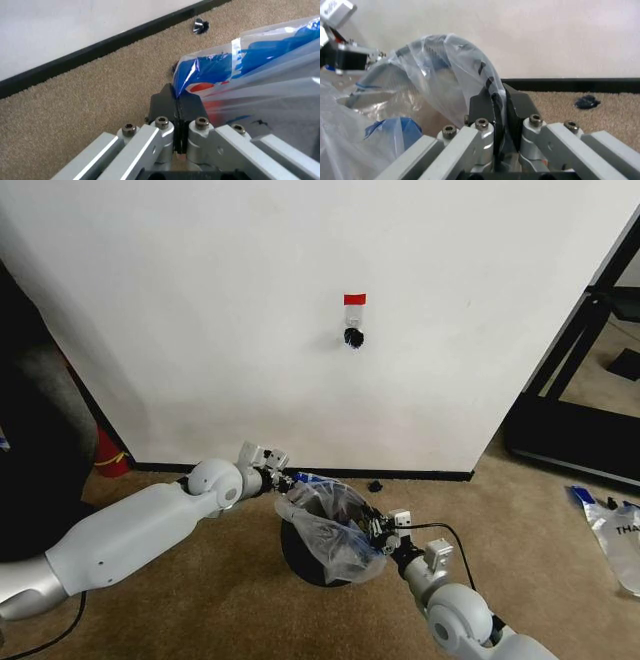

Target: Pick up the garbage bag from the wall and place it over the trash bin.

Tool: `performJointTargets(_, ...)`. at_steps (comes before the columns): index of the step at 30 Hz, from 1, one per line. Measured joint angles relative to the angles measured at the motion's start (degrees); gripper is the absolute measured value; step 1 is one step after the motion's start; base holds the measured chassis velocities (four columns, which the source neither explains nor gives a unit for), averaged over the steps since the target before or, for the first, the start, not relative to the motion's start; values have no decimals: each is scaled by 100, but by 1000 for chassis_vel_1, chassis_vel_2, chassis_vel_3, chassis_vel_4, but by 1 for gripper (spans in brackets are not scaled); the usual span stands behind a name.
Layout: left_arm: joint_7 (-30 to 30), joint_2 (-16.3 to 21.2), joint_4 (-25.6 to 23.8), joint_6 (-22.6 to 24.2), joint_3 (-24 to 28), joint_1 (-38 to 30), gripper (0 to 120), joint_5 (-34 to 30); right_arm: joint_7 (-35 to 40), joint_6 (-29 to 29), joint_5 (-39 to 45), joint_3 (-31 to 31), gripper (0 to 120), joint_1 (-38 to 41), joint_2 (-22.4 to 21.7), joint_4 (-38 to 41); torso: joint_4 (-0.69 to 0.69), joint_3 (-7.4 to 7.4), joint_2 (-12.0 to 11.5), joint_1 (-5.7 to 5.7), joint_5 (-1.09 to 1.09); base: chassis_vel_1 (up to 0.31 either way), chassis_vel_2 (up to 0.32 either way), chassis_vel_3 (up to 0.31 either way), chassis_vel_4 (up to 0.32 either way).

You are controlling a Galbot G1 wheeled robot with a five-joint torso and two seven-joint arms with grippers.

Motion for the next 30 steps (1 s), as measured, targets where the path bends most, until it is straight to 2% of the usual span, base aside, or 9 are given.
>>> performJointTargets(11, -63, 92, -197, 144, -254, 269, 1, -4, 196, -54, 572, 197, 1, -198, 281, -44, 0, 0, 0, 0, 0, 0, 0, 0, 0)
performJointTargets(17, -144, 198, -567, 214, -587, 375, 27, 52, 332, -98, 581, 245, 1, -216, 431, -86, 0, 0, 0, 0, 0, 0, 0, 0, 0)
performJointTargets(18, -144, 198, -567, 214, -587, 375, 27, 52, 332, -98, 581, 245, 1, -216, 431, -86, 0, 0, 0, 0, 0, 0, 0, 0, 0)
performJointTargets(21, -144, 276, -665, 282, -675, 371, 41, 81, 397, -138, 623, 255, 1, -218, 451, -64, -1, 0, 0, 0, 0, 0, 0, 0, 0)
performJointTargets(25, -138, 340, -675, 300, -768, 455, 53, 229, 431, -185, 653, 272, 1, -216, 469, -21, 0, 0, 0, 0, -1, 0, 0, 0, 0)
performJointTargets(26, -138, 340, -675, 300, -768, 455, 53, 229, 431, -185, 653, 272, 1, -216, 469, -21, 0, 0, 0, 0, -1, 0, 0, 0, 0)
performJointTargets(30, -236, 487, -911, 290, -1117, 833, 72, 328, 478, -228, 688, 300, 1, -207, 509, -19, 0, 0, 0, 0, -2, 0, 0, 0, 0)
